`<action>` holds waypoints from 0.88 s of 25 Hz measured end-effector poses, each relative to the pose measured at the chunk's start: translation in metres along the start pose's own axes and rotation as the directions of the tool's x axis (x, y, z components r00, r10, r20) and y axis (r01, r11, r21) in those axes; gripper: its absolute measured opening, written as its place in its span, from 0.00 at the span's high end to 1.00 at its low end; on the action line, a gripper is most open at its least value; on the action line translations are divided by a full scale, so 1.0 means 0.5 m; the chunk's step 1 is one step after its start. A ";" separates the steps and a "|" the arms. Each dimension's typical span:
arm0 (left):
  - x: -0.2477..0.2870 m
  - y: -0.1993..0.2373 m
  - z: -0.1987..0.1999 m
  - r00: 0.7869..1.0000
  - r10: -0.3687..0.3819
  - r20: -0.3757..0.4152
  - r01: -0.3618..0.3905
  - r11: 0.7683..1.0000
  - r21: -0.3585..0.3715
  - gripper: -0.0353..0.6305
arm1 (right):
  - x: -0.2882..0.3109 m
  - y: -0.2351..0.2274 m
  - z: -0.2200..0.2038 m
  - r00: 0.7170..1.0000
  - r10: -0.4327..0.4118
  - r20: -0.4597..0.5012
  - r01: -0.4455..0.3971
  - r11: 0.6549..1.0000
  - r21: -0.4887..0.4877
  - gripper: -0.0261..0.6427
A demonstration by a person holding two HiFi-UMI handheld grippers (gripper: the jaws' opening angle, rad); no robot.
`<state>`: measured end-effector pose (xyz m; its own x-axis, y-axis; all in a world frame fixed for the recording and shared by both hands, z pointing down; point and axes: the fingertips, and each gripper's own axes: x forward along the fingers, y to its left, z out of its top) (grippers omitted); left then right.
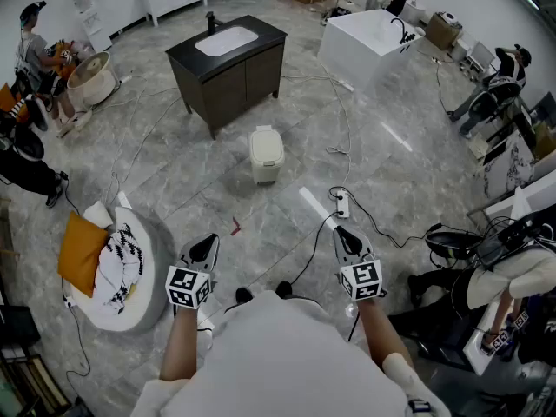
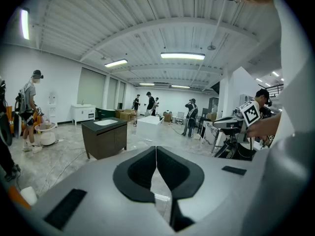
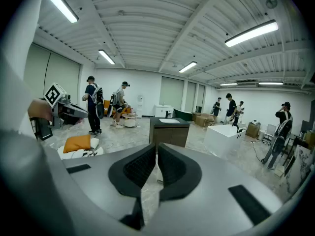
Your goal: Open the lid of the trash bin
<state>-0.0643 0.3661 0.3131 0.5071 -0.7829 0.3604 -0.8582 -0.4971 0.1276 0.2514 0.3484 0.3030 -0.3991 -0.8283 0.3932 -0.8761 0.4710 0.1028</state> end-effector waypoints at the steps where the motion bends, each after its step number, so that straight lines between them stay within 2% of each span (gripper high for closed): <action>1: -0.001 0.003 0.000 1.000 0.000 -0.001 0.000 1.000 0.000 0.92 | 0.002 0.001 0.004 1.000 0.000 0.001 0.000 1.000 -0.002 0.90; 22: -0.021 0.036 -0.014 1.000 -0.024 0.001 0.024 1.000 -0.006 0.92 | 0.010 0.049 0.006 1.000 -0.018 -0.019 0.018 1.000 0.019 0.90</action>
<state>-0.0855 0.3677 0.3180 0.5279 -0.7709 0.3564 -0.8460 -0.5140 0.1414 0.2270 0.3549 0.3047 -0.3781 -0.8308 0.4083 -0.8884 0.4497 0.0924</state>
